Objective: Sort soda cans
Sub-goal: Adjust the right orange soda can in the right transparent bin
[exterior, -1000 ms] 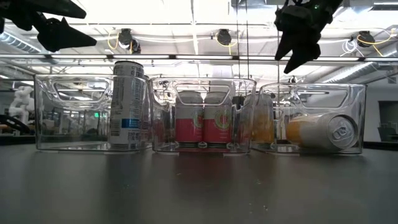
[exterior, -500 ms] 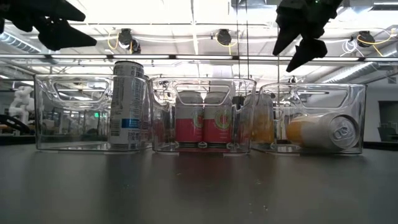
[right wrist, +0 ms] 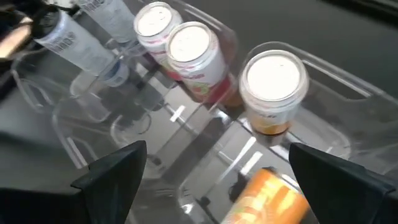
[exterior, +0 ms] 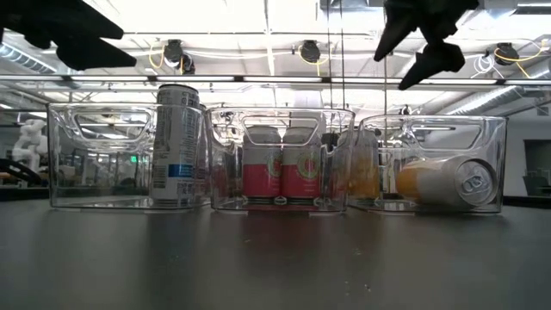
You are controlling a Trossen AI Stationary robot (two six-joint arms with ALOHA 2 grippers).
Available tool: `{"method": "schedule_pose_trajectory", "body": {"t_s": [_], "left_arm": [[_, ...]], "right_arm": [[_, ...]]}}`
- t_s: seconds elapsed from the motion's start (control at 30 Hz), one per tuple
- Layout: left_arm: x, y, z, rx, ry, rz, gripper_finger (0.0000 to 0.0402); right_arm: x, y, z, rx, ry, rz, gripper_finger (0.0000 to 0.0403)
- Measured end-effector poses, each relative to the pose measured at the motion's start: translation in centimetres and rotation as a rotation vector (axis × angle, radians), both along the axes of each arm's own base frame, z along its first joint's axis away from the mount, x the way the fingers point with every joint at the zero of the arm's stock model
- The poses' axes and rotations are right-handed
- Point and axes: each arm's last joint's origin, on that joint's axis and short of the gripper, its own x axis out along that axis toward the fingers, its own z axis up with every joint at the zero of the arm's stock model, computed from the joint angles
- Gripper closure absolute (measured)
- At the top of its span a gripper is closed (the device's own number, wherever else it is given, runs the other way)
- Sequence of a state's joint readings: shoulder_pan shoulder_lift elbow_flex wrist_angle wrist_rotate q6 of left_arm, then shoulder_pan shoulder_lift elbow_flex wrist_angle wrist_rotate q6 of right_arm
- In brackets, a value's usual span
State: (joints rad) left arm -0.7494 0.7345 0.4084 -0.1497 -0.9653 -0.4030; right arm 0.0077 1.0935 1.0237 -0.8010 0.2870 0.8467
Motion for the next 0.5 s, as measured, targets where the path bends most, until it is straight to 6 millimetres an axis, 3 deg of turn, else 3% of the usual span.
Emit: {"method": "schedule_pose_trajectory", "body": {"t_s": [0.3,0.5], "left_arm": [[0.1,0.1,0.0,0.001,0.000,0.011,0.0015],[0.1,0.1,0.0,0.001,0.000,0.011,0.0015]], "right_arm": [[0.0,1.3,0.0,0.081,-0.039,-0.076,0.0016],[1.2,2.6,-1.3,0.139,0.004,-0.094,0.0016]]}}
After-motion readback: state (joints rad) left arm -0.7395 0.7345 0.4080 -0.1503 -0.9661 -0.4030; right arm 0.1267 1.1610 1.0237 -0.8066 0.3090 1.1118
